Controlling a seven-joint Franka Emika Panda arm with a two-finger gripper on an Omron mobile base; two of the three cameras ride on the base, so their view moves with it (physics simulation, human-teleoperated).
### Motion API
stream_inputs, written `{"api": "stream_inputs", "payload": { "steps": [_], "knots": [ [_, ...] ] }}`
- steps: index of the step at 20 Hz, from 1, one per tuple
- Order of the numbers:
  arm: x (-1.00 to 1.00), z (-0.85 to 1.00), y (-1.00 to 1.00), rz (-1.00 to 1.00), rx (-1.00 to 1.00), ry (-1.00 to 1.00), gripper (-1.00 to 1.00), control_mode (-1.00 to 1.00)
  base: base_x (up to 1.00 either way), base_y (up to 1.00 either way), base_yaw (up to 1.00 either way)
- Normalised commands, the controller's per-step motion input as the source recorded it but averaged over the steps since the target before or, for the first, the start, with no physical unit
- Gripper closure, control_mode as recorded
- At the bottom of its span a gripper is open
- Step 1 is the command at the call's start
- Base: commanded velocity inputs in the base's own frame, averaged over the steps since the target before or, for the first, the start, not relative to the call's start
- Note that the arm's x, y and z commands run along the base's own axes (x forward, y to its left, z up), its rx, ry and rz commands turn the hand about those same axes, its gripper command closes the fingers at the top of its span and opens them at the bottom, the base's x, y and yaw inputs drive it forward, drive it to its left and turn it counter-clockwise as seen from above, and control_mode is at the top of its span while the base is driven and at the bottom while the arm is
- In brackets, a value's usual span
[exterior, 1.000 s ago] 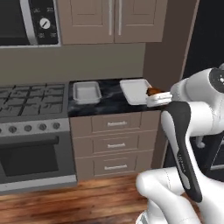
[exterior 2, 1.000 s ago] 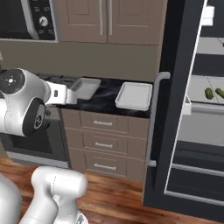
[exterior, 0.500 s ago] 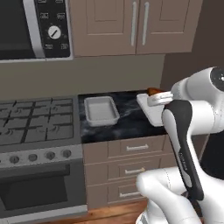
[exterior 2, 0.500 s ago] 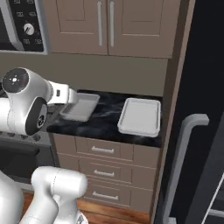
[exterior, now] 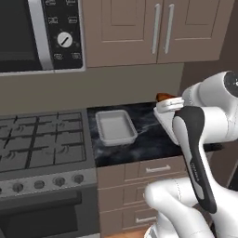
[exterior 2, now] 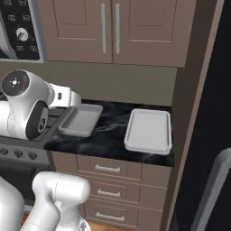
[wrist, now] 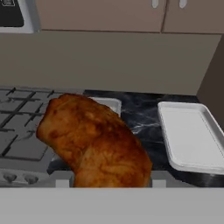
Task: Place one cucumber and one chicken drumstick in each tupperware on the nearby counter, to pack two identical lunches.
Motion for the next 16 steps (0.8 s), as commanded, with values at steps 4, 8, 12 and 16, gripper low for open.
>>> {"api": "stream_inputs", "payload": {
  "steps": [4,8,12,16],
  "knots": [
    [0.0,0.0,0.0,0.0,0.0,0.0,1.0,1.0,0.55,0.42,-0.07],
    [0.0,0.0,0.0,0.0,0.0,0.0,1.0,1.0,0.44,0.36,-0.06],
    [0.07,-0.15,0.06,-0.01,-0.01,0.0,1.0,-1.0,0.25,0.22,-0.03],
    [0.42,-0.74,0.11,-0.02,-0.03,0.03,1.0,-1.0,0.0,0.0,0.0]
  ]
}}
